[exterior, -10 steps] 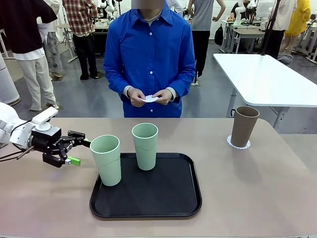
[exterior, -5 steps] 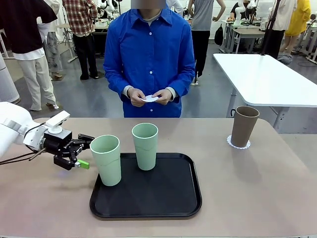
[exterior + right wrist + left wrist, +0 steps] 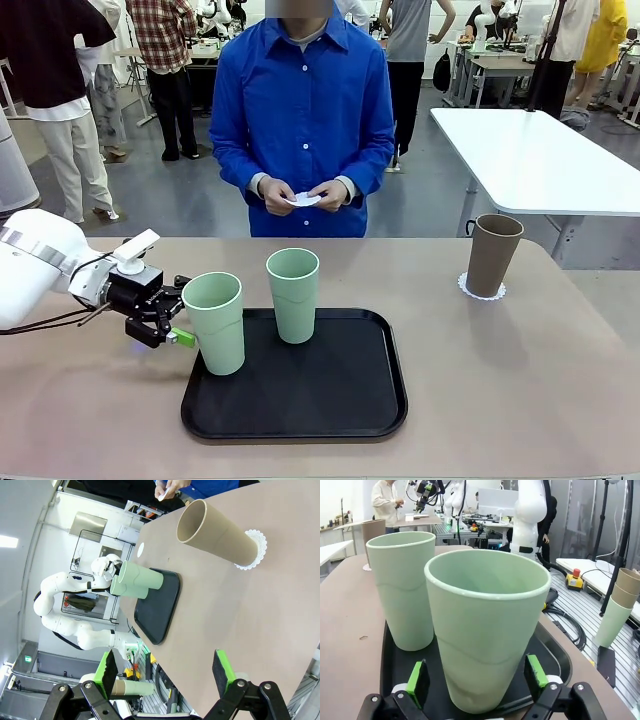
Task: Place coasters on the table and set cups on them.
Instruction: Take one Reusable plastic cup from the Flat Tray and place it on a coaster set by the human.
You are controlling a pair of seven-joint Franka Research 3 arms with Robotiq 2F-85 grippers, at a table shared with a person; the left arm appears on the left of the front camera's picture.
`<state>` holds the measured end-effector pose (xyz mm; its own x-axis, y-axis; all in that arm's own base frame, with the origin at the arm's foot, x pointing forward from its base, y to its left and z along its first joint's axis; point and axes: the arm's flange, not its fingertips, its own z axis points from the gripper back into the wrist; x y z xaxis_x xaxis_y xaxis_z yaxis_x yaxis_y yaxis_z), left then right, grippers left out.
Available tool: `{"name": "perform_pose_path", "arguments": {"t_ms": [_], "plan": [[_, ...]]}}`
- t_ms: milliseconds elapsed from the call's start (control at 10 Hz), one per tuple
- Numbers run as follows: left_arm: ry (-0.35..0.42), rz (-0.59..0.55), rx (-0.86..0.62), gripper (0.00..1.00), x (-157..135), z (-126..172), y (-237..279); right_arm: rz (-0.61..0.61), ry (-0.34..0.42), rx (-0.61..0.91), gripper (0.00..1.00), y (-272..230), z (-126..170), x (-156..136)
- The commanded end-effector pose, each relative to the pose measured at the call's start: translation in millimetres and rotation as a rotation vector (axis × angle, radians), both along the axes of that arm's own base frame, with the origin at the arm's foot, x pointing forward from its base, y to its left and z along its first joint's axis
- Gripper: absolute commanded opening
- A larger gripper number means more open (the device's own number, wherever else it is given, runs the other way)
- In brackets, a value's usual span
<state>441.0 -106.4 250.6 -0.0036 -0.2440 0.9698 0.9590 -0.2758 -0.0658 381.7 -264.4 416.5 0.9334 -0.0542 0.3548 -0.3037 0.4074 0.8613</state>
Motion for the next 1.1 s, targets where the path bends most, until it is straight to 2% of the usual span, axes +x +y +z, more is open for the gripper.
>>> {"name": "perform_pose_path", "arguments": {"t_ms": [0, 500, 900, 1000], "plan": [[-0.021, -0.002, -0.007, 1.0, 2, -6, -8, 0.001, 0.008, -0.015, 1.0, 0, 2, -1], [-0.02, -0.058, 0.024, 1.0, -5, -18, -37, 0.001, 0.008, -0.015, 1.0, 0, 2, -1], [-0.09, -0.099, -0.014, 1.0, -10, -16, -44, 0.001, 0.008, -0.015, 1.0, 0, 2, -1], [-0.099, -0.121, -0.018, 0.41, -12, -14, -42, 0.001, 0.008, -0.015, 1.0, 0, 2, -1]]}}
